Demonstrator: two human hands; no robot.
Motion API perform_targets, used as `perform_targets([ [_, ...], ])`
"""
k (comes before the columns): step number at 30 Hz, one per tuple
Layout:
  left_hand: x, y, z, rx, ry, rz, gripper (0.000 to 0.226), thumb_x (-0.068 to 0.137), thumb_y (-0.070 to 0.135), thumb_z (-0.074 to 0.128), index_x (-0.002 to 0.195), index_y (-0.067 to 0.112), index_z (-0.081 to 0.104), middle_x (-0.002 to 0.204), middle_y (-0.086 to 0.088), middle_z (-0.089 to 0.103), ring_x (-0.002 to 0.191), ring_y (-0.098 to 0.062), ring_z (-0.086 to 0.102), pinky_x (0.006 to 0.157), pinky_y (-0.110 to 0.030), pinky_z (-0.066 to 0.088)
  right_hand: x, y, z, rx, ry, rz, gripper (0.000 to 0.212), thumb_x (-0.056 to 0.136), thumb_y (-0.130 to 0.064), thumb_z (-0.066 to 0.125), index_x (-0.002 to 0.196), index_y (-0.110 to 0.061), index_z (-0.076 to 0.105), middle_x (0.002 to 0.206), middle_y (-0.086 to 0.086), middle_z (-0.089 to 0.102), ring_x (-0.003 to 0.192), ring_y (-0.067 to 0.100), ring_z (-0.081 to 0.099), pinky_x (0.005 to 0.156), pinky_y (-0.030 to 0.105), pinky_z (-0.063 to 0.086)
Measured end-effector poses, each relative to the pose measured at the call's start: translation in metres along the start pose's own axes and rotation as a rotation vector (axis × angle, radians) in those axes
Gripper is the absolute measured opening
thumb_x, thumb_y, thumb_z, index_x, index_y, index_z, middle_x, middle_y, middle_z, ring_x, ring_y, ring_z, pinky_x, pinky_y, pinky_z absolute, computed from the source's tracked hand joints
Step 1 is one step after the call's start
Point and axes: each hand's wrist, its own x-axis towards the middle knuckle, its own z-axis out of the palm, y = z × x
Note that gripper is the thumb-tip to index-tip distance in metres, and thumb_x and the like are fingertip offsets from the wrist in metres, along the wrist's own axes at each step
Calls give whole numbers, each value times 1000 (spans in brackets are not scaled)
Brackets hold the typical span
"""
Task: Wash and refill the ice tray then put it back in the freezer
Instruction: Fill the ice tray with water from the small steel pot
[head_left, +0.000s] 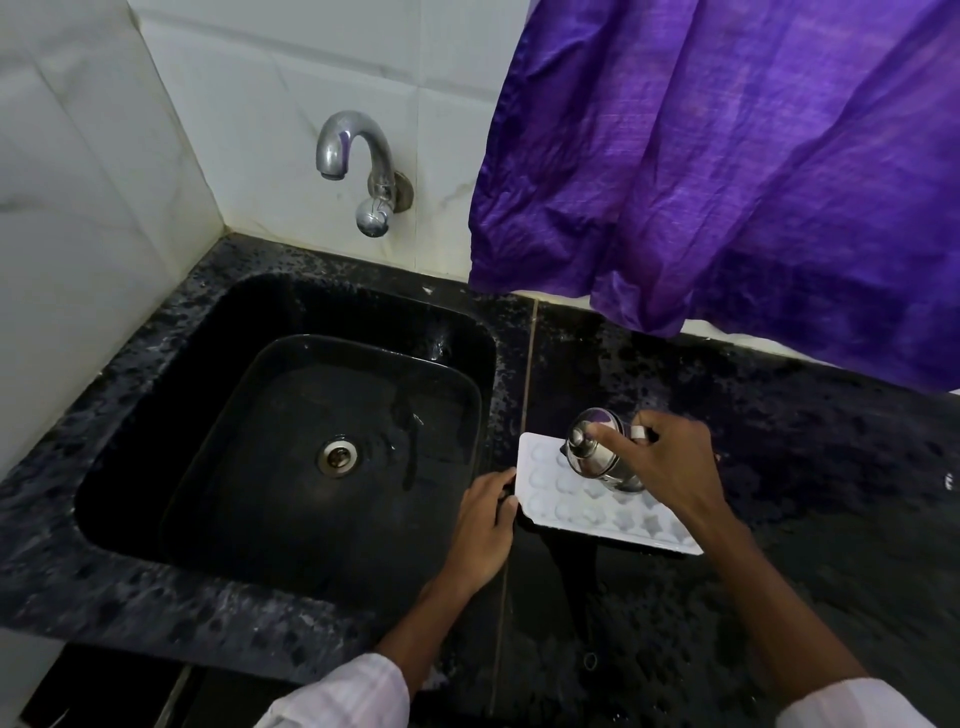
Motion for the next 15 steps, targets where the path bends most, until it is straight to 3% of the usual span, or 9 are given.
perform_targets([
  [4,0,0,0,5,2,8,39,101,13,48,139,15,52,136,-1,51,119,-15,49,101,-19,34,3,-2,0,-10,-11,-22,61,72,-43,82,49,-16,32,43,-3,33,43,9,28,50,28,33],
  [9,0,0,0,-9,2,10,39,100,12,48,138,16,52,136,-1,51,121,-18,49,107,-30,37,6,-4,2,-35,-25,-42,60,71,-42,83,50,-14,35,43,-1,35,43,9,30,49,29,34],
  [15,0,0,0,-20,6,8,38,100,11,48,138,16,53,136,-2,52,122,-19,50,108,-32,38,9,-6,3,-99,-40,-92,59,71,-44,83,49,-19,33,42,-5,36,41,12,34,48,33,40],
])
